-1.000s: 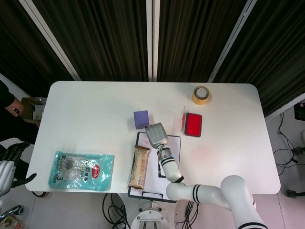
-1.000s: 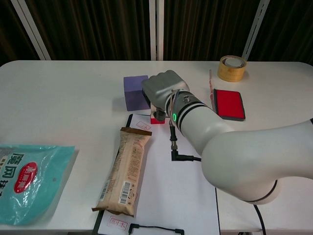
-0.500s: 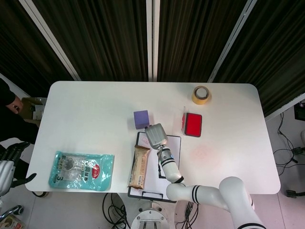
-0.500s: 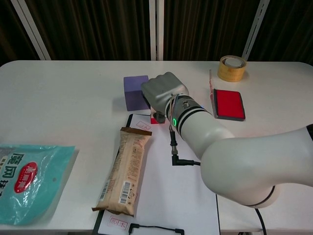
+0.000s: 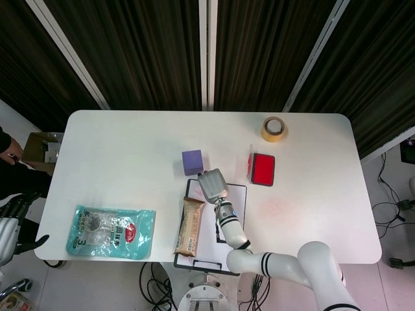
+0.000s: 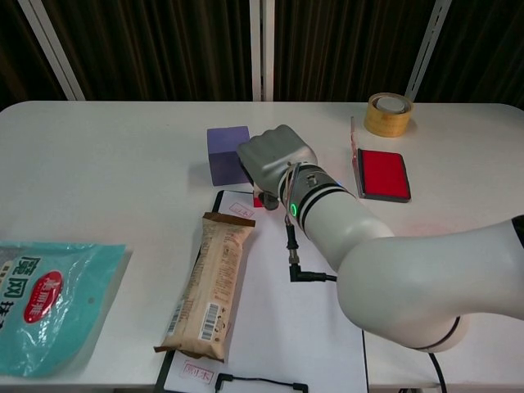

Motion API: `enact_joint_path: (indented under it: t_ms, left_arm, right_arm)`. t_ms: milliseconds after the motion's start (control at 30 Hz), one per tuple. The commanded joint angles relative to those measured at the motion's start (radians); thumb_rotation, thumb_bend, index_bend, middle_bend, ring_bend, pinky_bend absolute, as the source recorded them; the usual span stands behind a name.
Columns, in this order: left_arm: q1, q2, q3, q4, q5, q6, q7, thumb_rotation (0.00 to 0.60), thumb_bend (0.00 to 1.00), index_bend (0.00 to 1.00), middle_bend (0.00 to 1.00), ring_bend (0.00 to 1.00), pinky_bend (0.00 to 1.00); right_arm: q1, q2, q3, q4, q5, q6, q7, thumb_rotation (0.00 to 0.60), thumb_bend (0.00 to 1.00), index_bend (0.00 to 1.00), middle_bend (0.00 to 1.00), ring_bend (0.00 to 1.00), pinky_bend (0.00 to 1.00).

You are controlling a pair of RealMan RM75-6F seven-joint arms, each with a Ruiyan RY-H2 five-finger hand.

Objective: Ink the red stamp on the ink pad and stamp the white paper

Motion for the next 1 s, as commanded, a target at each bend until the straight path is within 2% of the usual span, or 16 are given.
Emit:
enact_joint_path:
  t_ms: [33,233,367,567,700,867,1000]
  left_arm:
    - [0.001,0.001,0.000,-0.001,0.000,0.001,0.000,0.600,0.00,0.15,0.15,0.12,0.25]
    - [0.001,0.005,0.001,-0.006,0.003,0.004,0.003,0.600,0.00,0.15,0.15,0.12,0.25]
    - [0.002,0.008,0.002,-0.012,0.004,0.005,0.008,0.600,0.00,0.15,0.15,0.12,0.25]
    - [0.000,0.005,0.005,-0.023,0.013,0.003,0.023,0.600,0.00,0.15,0.15,0.12,0.25]
    - [-0.002,0.004,0.006,-0.035,0.018,0.002,0.038,0.600,0.00,0.15,0.15,0.12,0.25]
    - [-0.009,0.002,0.008,-0.057,0.026,-0.007,0.067,0.600,0.00,0.15,0.15,0.12,0.25]
    - [-0.014,-0.004,0.008,-0.068,0.026,-0.017,0.087,0.600,0.00,0.15,0.15,0.12,0.25]
  right_arm:
    - [-0.001,0.000,0.003,0.001,-0.009,0.003,0.005,0.600,0.54,1.00,0.92,0.94,0.98]
    - [-0.005,0.018,0.021,-0.025,-0.065,0.032,0.056,0.600,0.54,1.00,0.92,0.94,0.98]
    - [-0.024,0.073,0.037,-0.118,-0.106,0.076,0.084,0.600,0.54,1.00,0.92,0.94,0.98]
    - [-0.095,0.233,0.048,-0.353,-0.173,0.174,0.124,0.600,0.54,1.00,0.92,0.94,0.98]
    - [-0.139,0.324,0.038,-0.459,-0.180,0.202,0.132,0.600,0.54,1.00,0.92,0.94,0.98]
    - [-0.242,0.501,-0.005,-0.612,-0.227,0.249,0.208,0.600,0.54,1.00,0.92,0.94,0.98]
    - [-0.326,0.622,-0.055,-0.672,-0.283,0.280,0.300,0.600,0.54,1.00,0.92,0.94,0.98]
